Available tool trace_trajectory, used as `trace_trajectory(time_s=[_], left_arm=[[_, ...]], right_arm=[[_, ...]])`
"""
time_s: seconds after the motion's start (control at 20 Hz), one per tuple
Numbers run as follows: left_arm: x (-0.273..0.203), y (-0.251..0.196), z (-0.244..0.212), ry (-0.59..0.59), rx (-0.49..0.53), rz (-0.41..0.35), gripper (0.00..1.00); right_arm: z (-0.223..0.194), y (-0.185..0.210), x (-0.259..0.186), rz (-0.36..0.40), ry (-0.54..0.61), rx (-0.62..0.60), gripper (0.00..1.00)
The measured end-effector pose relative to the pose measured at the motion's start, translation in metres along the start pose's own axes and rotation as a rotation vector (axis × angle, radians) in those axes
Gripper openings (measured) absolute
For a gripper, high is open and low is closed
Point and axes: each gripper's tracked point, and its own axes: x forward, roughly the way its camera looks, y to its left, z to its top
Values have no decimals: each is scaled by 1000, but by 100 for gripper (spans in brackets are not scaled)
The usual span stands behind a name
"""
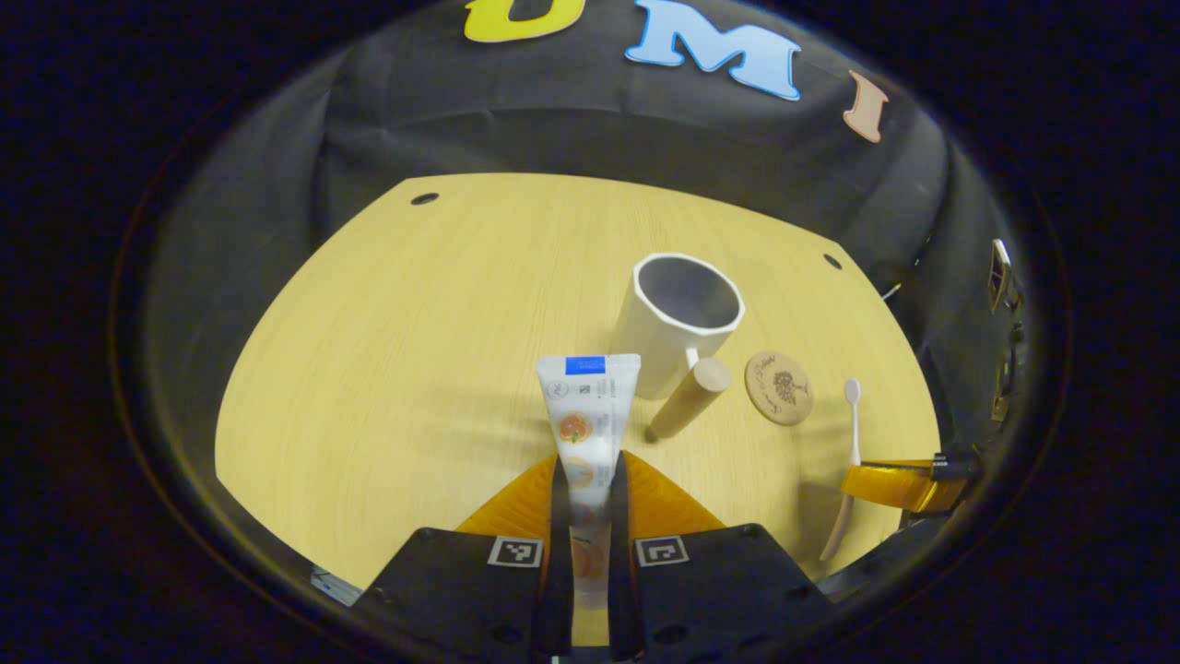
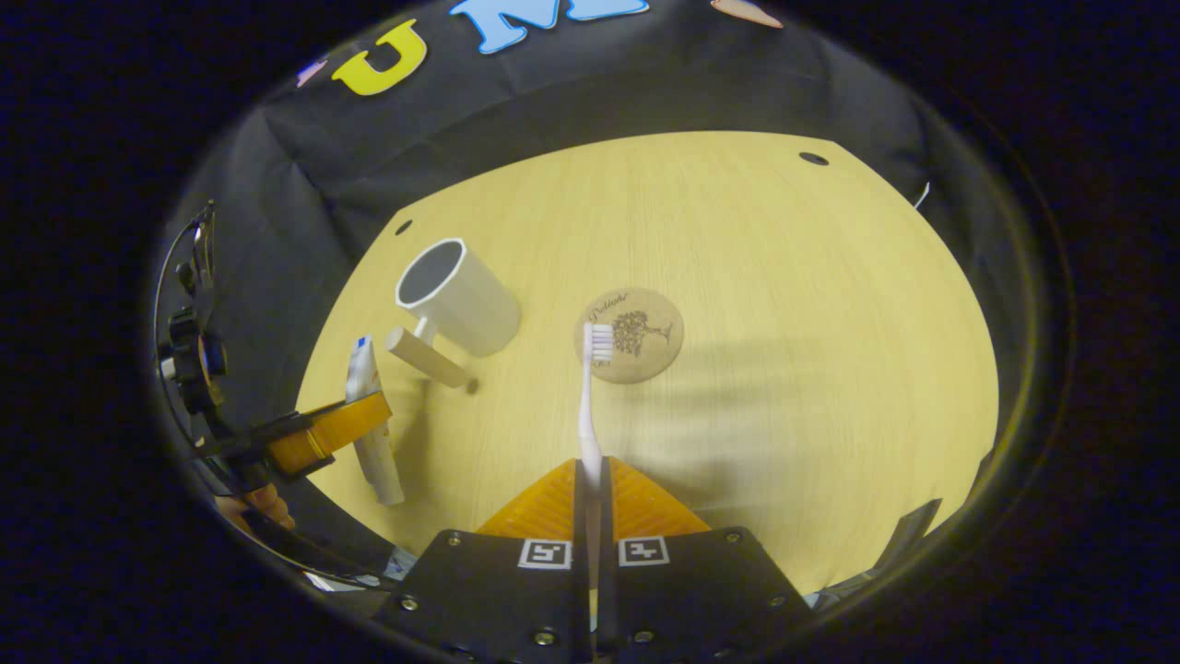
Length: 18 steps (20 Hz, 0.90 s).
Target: Put the toothbrush and toothpaste on the desktop into the cup, then pick up the cup and place it on the coaster on the desktop.
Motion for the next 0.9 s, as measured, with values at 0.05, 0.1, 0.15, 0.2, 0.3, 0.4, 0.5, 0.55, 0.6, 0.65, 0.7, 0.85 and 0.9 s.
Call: trace_trajectory(time_s=[0.05, 0.1, 0.15, 0.2, 0.3, 0.4, 0.5, 0.55, 0.6, 0.65, 0.7, 0.85, 0.9], left_arm=[[-1, 2, 9, -30, -2, 4, 23], [-3, 3, 19, -62, -2, 5, 23], [-6, 5, 31, -98, 0, 7, 22], [-10, 9, 41, -134, 4, 7, 22], [-16, 9, 65, -207, 7, 4, 23], [-28, 7, 85, -266, 11, -8, 22], [-30, 5, 102, -313, 16, -15, 22], [-30, 3, 109, -334, 15, -18, 22], [-29, 1, 116, -355, 13, -24, 22], [-31, -2, 122, -380, 9, -34, 22], [-31, -5, 132, -409, 3, -42, 22], [-40, -14, 163, -519, 2, -74, 22], [-45, -17, 174, -561, 6, -82, 22]], right_arm=[[7, 1, -4, 5, -26, -7, 4], [14, 3, -7, 12, -54, -14, 4], [20, 5, -10, 21, -79, -24, 4], [27, 7, -12, 27, -104, -32, 4], [37, 12, -17, 53, -147, -43, 4], [44, 18, -20, 72, -177, -47, 4], [52, 24, -25, 97, -211, -54, 4], [57, 26, -28, 101, -232, -64, 4], [62, 26, -30, 99, -256, -71, 7], [66, 28, -33, 100, -279, -75, 4], [72, 31, -37, 109, -302, -76, 4], [89, 41, -49, 132, -366, -86, 4], [92, 41, -51, 131, -378, -92, 4]])
